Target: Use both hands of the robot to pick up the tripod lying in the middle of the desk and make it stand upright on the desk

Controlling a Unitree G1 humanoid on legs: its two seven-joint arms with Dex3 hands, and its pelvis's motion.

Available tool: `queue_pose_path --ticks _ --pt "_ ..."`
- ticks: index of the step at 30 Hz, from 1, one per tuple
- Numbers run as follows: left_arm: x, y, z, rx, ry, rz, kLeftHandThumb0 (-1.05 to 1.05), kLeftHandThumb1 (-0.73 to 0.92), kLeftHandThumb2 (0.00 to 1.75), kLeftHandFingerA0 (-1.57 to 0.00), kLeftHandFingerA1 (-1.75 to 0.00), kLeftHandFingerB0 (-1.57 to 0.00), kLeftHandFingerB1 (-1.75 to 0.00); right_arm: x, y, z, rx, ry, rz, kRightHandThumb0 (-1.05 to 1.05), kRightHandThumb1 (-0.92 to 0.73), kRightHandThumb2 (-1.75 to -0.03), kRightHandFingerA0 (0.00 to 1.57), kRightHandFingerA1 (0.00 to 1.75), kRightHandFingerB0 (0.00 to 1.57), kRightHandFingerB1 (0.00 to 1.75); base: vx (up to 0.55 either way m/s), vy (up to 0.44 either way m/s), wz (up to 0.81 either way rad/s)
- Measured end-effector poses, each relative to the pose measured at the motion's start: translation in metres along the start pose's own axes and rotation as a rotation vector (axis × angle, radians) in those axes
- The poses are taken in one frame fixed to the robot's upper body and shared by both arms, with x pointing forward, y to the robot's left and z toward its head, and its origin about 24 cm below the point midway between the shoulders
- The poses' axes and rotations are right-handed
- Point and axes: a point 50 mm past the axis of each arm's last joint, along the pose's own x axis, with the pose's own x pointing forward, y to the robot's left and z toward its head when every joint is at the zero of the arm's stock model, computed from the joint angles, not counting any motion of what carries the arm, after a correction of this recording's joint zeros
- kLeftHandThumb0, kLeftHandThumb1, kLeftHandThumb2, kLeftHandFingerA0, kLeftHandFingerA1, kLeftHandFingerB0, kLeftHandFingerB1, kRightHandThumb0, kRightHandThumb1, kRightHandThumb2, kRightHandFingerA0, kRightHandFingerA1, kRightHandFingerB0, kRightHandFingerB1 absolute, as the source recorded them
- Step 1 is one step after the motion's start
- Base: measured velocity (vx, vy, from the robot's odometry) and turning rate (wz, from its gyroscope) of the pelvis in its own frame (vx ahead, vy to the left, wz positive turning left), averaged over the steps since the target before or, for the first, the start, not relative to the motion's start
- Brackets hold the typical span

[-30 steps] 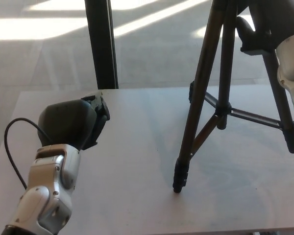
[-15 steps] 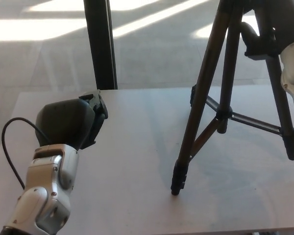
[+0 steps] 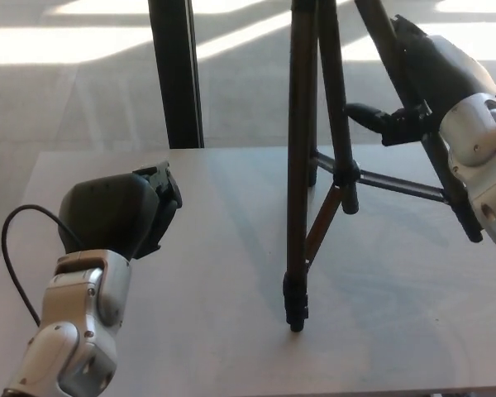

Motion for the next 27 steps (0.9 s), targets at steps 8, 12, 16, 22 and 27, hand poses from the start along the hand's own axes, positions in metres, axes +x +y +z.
queue_pose_path --ticks 8,12,16,22,27 --pt "-0.002 0.007 0.007 -0.042 -0.027 -0.018 -0.64 0.57 0.58 -0.59 -0.97 -0.56 -0.62 -0.005 0.013 -0.011 -0.033 0.058 0.137 -0.98 -0.63 -0.81 0.00 0.00 0.00 0.00 0.00 0.000 0.00" --pt "-0.002 0.013 0.009 -0.057 -0.038 -0.042 -0.64 0.58 0.58 -0.61 -0.96 -0.58 -0.63 -0.012 0.017 -0.022 -0.048 0.103 0.200 -0.90 -0.71 -0.72 0.00 0.00 0.00 0.00 0.00 0.000 0.00" --pt "-0.003 0.016 0.004 -0.047 -0.028 -0.079 -0.63 0.57 0.57 -0.65 -1.03 -0.62 -0.62 -0.020 0.016 -0.032 0.028 0.124 0.206 -0.32 -0.78 -0.62 0.77 0.61 0.46 0.45 0.00 0.000 0.02" --pt "-0.004 0.015 0.003 -0.050 -0.027 -0.100 -0.64 0.58 0.58 -0.65 -0.90 -0.58 -0.59 -0.023 0.013 -0.036 0.202 0.086 0.100 -0.31 -0.61 -1.04 0.89 1.75 0.75 1.54 0.00 0.000 0.00" --pt "-0.004 0.016 0.004 -0.063 -0.030 -0.097 -0.63 0.61 0.58 -0.67 -0.94 -0.60 -0.64 -0.028 0.020 -0.042 0.250 0.051 0.033 -0.30 -0.67 -0.88 0.88 1.75 0.73 1.50 0.00 0.000 0.00"
